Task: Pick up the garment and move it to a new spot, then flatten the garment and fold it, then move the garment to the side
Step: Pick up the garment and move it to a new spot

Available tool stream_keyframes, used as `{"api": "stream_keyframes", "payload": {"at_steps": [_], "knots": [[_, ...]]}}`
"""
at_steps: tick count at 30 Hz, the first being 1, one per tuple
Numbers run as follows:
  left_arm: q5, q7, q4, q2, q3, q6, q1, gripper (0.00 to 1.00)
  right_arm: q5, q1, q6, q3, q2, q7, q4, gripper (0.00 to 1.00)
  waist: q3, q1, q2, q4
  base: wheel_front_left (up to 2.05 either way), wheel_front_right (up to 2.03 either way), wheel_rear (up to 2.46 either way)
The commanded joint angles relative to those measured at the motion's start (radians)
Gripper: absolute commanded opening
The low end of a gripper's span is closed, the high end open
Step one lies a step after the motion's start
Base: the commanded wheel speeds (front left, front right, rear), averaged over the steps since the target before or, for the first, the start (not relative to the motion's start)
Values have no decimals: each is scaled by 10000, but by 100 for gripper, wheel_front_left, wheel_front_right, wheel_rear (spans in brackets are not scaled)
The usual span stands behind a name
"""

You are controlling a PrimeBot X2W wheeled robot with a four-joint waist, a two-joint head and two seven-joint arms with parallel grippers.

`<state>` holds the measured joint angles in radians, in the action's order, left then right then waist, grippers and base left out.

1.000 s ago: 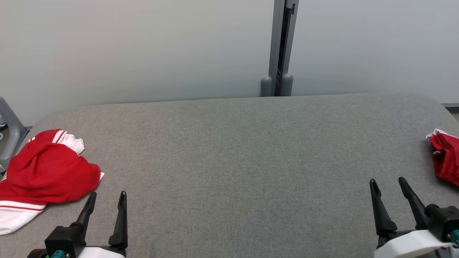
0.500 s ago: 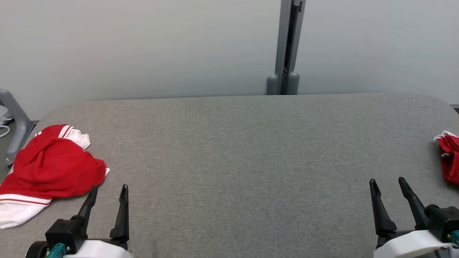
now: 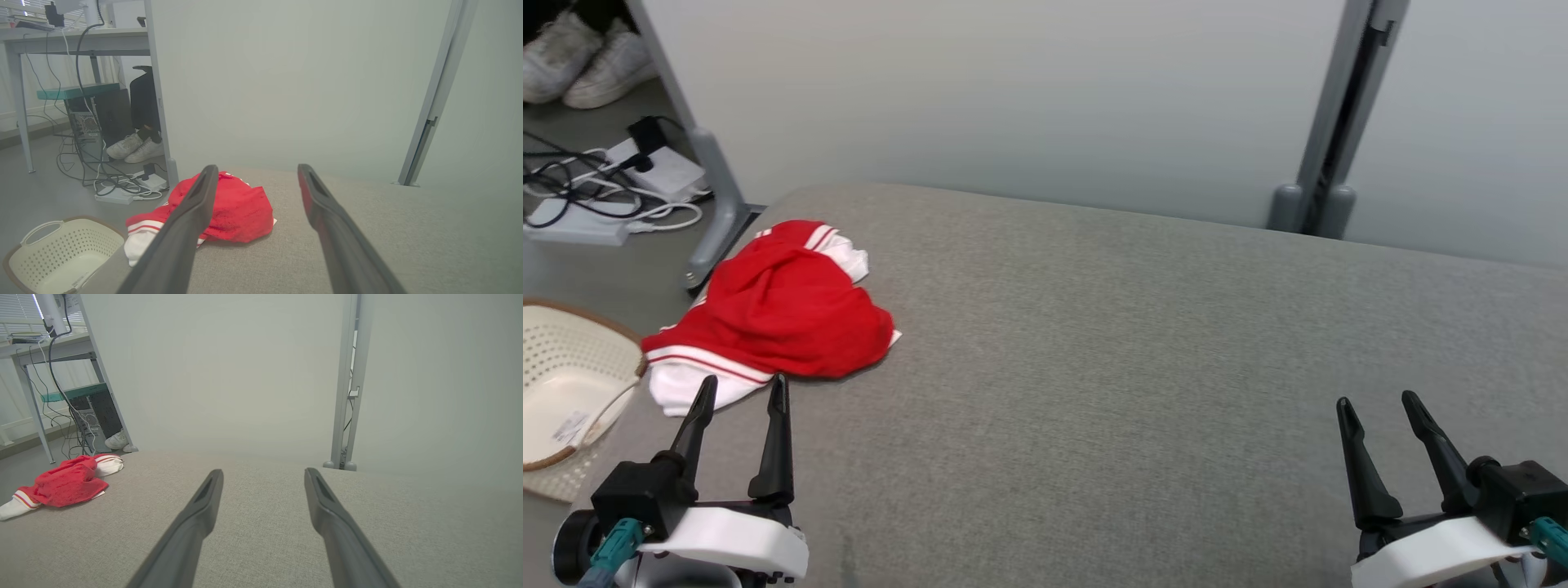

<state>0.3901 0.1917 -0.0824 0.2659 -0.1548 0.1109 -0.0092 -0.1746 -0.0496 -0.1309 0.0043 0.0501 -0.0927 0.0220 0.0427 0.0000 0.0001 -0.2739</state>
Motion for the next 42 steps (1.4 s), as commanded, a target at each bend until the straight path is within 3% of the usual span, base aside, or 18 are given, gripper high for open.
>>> {"api": "stream_keyframes", "payload": {"at_steps": [1, 7, 13, 26, 33, 42], "knots": [[80, 56, -34, 43, 69, -20, -134, 100, -65, 66, 3, 25, 26, -25, -15, 100, -22, 0, -1, -724, 0, 0, 0], [148, 126, -15, 178, 237, 70, -88, 100, -296, 66, 3, 217, 25, -139, 17, 100, 7, 0, -1, -1681, 0, 0, 0], [207, 123, 26, 221, 261, 122, -19, 100, -377, 103, 3, 268, 25, -179, 104, 100, 29, 0, -1, -2220, 0, 0, 0], [253, 173, 129, 248, 241, 245, 3, 100, -431, 168, 3, 339, 27, -214, 202, 100, -50, 0, -1, -2276, 0, 0, 0], [426, 277, 170, 269, 485, 267, -604, 100, -218, 454, 3, 503, 33, 32, -46, 100, -601, 0, -1, -1615, 0, 0, 0], [1155, 421, -1437, 257, 935, -315, -2626, 100, 289, 1203, 3, 634, 58, 572, -728, 100, -2448, 0, -1, -27, 0, 0, 0]]}}
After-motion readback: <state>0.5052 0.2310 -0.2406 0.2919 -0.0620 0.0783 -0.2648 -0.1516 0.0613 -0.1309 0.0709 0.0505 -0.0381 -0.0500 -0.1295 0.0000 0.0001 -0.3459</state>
